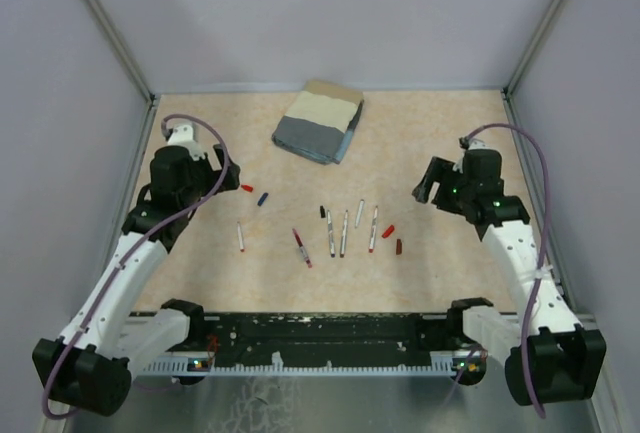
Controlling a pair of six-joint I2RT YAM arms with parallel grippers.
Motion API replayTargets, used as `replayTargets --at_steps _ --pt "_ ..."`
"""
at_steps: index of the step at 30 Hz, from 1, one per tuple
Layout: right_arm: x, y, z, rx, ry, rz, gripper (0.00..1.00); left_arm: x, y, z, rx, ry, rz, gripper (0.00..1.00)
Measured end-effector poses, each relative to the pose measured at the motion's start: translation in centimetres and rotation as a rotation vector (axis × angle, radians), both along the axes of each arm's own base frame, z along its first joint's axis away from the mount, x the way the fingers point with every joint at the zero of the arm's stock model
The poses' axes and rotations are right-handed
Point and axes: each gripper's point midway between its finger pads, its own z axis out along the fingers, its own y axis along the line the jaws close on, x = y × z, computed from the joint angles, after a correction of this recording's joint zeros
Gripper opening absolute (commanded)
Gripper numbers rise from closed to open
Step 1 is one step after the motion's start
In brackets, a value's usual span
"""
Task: Insert the pens into the pen caps
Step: Pick up the pen from the center of the board.
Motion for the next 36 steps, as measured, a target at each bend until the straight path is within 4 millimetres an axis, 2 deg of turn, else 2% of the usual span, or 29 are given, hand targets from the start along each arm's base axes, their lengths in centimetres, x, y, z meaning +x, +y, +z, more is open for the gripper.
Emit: replayTargets --at_steps 3,8,12,22,25,30,36 --pt "-0.4 1.7 -0.7 -0.013 0.038 0.066 0.76 -0.6 0.1 -0.7 -0.011 0.020 0.007 0.98" --pt "-0.9 7.2 -0.1 -0.055 0.043 0.247 0.70 -1.4 0.2 -2.1 -0.014 0.065 0.015 0.97" --pt "-1.3 11.0 -0.5 -0.093 0.050 0.344 0.63 -1.6 0.3 -2.3 -0.017 0.074 0.019 0.97" --pt "-2.7 22.0 -4.3 -0.187 0.122 0.583 0.51 -1.8 0.8 -2.4 -0.014 0.082 0.038 0.92" --pt "-3.3 24.8 -5.2 -0.204 0.132 0.637 0.49 -1.9 1.0 -2.3 -0.015 0.079 0.046 0.91" --pt "-3.5 28.6 -7.1 -0.217 0.144 0.692 0.41 -1.9 1.7 -2.1 -0.018 0.072 0.065 0.91" --pt "-3.6 30.7 -10.2 -0.241 0.198 0.709 0.36 -2.0 1.9 -2.0 -0.027 0.066 0.068 0.91"
